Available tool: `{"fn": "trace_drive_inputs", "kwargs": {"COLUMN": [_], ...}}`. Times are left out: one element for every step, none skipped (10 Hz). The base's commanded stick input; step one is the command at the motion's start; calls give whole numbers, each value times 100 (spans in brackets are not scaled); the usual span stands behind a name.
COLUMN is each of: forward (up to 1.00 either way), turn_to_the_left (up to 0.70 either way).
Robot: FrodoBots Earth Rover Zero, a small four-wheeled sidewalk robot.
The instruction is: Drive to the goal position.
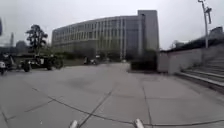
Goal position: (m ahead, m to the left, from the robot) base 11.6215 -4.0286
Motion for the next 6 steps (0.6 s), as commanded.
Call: {"fn": "trace_drive_inputs", "kwargs": {"forward": [100, 100, 100, 100, 100, 100], "turn_to_the_left": [-38, -38, -16, 2, 2, 2]}}
